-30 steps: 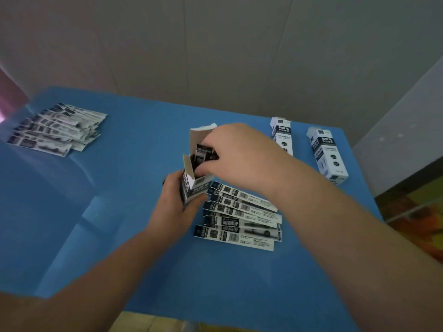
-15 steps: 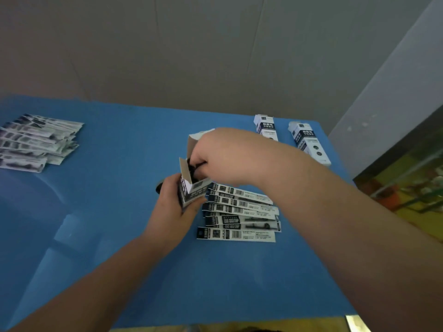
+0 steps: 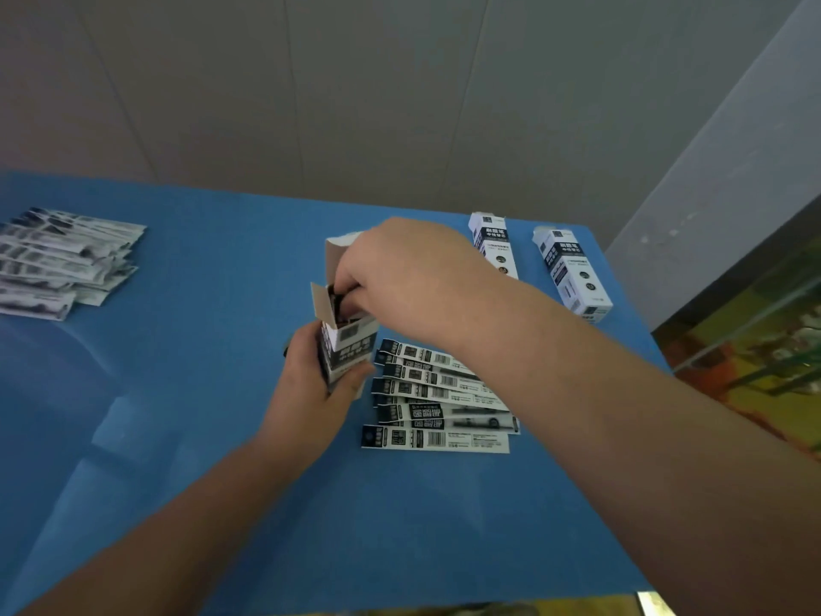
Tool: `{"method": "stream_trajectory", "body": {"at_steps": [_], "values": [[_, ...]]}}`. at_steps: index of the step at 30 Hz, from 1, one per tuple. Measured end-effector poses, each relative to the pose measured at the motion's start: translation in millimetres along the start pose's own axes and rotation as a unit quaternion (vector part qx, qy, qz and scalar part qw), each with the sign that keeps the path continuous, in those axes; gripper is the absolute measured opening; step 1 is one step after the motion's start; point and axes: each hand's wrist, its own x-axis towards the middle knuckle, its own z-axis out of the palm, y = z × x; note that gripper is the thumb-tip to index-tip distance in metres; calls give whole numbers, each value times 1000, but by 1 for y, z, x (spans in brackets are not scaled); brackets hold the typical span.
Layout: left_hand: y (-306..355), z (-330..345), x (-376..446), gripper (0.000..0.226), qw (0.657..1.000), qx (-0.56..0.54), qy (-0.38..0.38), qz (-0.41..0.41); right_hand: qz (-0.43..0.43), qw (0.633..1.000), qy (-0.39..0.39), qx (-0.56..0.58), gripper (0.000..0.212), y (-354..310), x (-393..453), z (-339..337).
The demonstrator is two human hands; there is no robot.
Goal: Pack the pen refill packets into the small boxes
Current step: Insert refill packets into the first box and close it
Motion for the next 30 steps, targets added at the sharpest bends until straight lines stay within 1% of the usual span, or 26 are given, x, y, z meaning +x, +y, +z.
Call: {"method": "stream_trajectory", "body": {"at_steps": [2,6,9,10,12,13,14,15,16,17,19,20,21,22,23,24,26,27,28,30], "values": [[0,-1,2,57,1000,5,-5,0,3,999,30,-10,10,2,0,2],[2,1,0,53,1000,7,-11,1,29,999,30,-20,13,3,3,8],[2,1,2,53,1000,9,-6,0,45,998,29,-15,23,3,8,7],[2,1,2,52,1000,14,-6,-1,42,999,21,-8,23,4,8,6],[1,1,1,55,1000,16,-5,2,24,999,0,28,15,9,6,4],[0,1,0,57,1000,15,-4,6,19,997,-3,73,15,13,2,4],[-1,0,0,58,1000,12,-3,6,17,990,2,140,18,17,-3,4],[-3,0,-1,57,1000,8,-3,2,16,974,18,224,22,22,-8,6],[-4,0,-1,54,1000,1,-2,-5,16,953,48,299,25,27,-15,10],[-5,0,-1,52,1000,-5,-1,-12,21,932,91,350,25,33,-22,16],[-7,0,-1,54,1000,-8,1,-21,62,899,181,395,17,47,-34,38],[-6,0,-1,57,1000,-7,2,-22,93,889,209,397,12,55,-38,53],[-6,0,-1,60,1000,-8,2,-22,129,890,215,380,9,63,-42,69],[-5,0,-2,62,1000,-10,2,-22,162,905,193,343,9,73,-46,85],[-4,0,-2,62,1000,-12,1,-23,189,924,143,299,14,82,-50,101],[-4,1,-2,62,1000,-12,0,-25,209,941,76,256,23,90,-54,116],[-3,0,-3,62,1000,-7,0,-28,223,956,-46,182,39,97,-59,138],[-3,0,-3,62,1000,-3,0,-31,219,960,-77,156,41,98,-59,146],[-3,0,-3,61,999,1,0,-33,212,963,-90,138,37,97,-59,152],[-3,0,-2,61,999,6,1,-35,204,968,-88,120,32,96,-56,156]]}}
